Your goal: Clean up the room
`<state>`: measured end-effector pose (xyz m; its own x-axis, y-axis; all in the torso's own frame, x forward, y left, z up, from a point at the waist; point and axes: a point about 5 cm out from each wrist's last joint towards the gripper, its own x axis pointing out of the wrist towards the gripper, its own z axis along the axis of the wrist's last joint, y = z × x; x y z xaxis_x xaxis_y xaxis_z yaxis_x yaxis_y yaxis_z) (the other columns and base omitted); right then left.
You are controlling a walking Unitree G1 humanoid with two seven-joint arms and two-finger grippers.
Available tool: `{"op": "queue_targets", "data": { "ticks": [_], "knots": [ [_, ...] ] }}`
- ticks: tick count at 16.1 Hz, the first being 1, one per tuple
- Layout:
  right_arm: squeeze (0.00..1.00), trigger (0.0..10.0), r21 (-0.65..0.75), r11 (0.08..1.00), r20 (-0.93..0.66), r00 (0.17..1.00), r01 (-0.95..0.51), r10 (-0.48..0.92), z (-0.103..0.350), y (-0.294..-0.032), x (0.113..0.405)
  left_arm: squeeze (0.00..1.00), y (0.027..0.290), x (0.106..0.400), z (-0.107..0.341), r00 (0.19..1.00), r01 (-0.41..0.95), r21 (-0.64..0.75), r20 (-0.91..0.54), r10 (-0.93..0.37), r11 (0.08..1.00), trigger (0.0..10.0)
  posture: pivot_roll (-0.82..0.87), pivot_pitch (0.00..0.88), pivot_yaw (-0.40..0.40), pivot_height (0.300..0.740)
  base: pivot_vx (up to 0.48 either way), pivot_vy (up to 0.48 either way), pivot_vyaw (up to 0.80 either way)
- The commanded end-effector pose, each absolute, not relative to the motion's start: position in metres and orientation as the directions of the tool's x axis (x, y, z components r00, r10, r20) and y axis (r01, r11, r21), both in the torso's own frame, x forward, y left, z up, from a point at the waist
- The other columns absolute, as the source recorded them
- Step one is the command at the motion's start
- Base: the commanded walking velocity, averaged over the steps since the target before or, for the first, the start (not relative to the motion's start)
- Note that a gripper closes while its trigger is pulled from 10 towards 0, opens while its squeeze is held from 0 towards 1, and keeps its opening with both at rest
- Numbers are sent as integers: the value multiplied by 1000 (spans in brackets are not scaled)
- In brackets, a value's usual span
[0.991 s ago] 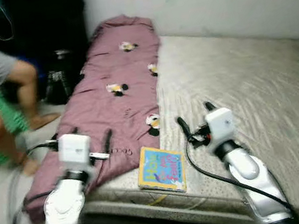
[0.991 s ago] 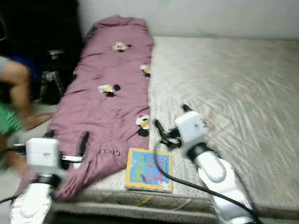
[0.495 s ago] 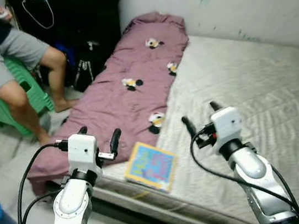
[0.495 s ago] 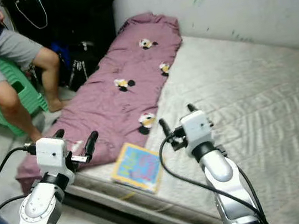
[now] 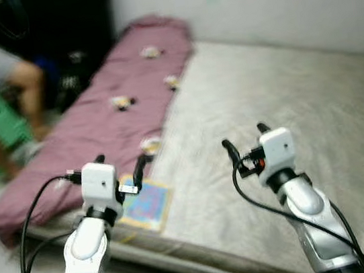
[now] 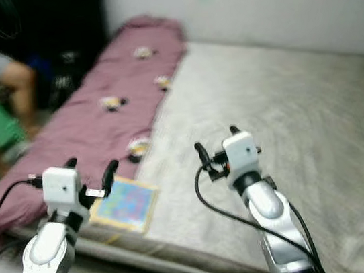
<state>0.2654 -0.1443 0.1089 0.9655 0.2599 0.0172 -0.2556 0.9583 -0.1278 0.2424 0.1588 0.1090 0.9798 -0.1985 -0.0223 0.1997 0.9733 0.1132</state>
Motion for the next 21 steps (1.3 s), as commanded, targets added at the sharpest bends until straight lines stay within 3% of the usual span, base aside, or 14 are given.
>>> {"op": "queue_targets", "data": {
  "ticks": [1, 8, 21],
  "knots": [
    [0, 10000, -120, 960, 24, 966, -253, 258, 111, -144, 266, 0, 160, 243, 111, 980, 201, 119, -18, -201, 972, 10000, -1, 0, -86, 740, 0, 0, -563],
    [0, 10000, -113, 961, 19, 966, -253, 257, 111, -144, 266, 0, 159, 243, 112, 979, 206, 114, -17, -205, 972, 10000, -1, 0, -88, 740, 0, -252, 0],
    [0, 10000, -111, 960, 17, 965, -258, 262, 111, -144, 268, 0, 158, 243, 112, 978, 206, 113, -14, -206, 972, 10000, 6, 0, -91, 740, 0, -324, -533]
  ]
}}
